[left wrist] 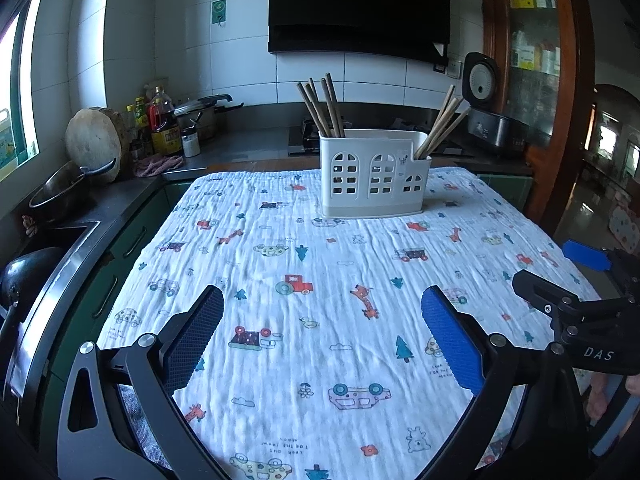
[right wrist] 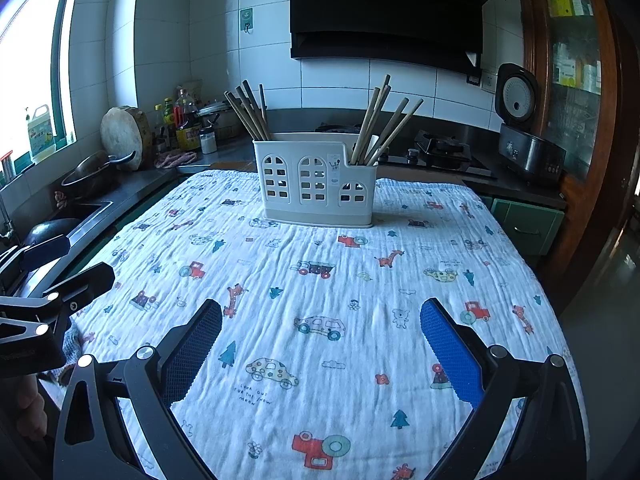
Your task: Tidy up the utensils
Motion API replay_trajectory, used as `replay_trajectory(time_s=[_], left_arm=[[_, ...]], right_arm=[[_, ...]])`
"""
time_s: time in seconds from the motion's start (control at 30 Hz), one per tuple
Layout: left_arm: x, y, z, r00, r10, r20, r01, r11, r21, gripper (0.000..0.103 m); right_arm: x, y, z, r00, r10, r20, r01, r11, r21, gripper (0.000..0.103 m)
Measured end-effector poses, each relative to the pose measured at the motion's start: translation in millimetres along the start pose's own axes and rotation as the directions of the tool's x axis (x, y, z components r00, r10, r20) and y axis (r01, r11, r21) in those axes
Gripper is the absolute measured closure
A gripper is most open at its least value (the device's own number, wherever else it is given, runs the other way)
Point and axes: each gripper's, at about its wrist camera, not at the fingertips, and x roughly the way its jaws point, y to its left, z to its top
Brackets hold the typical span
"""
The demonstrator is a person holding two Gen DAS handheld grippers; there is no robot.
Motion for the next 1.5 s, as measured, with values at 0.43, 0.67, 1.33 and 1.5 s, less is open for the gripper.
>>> replay_trajectory(time_s=[0.43, 0.67, 1.33, 1.5], left_arm=[[3.4, 3.0, -0.5, 1.000, -0.017, -0.018, 0.017, 1.000, -0.019, 0.005], [3.7, 2.7, -0.2, 0.999, -0.025, -0.023, 0.024, 0.999, -0.021, 0.005], [5.2, 3.3, -0.7, 0.999, -0.026, -0.028, 0.026, 0.999, -0.021, 0.005], [5.2, 0.1, -0.2, 0.999, -0.011, -0.030, 0.010, 1.000, -0.006, 0.005]], right_arm=[[0.5, -2.2, 0.6, 1.000, -0.007, 0.001, 0.007, 1.000, 0.001, 0.007], [-0.2, -2.3, 0.0, 1.000, -0.006, -0.002, 0.006, 1.000, 0.000, 0.007], [-0.6, -1.8, -0.2, 1.000, -0.003, 0.000, 0.003, 1.000, -0.001, 0.007], [-1.1, -1.3, 0.2, 1.000, -0.003, 0.002, 0.003, 1.000, -0.004, 0.007]])
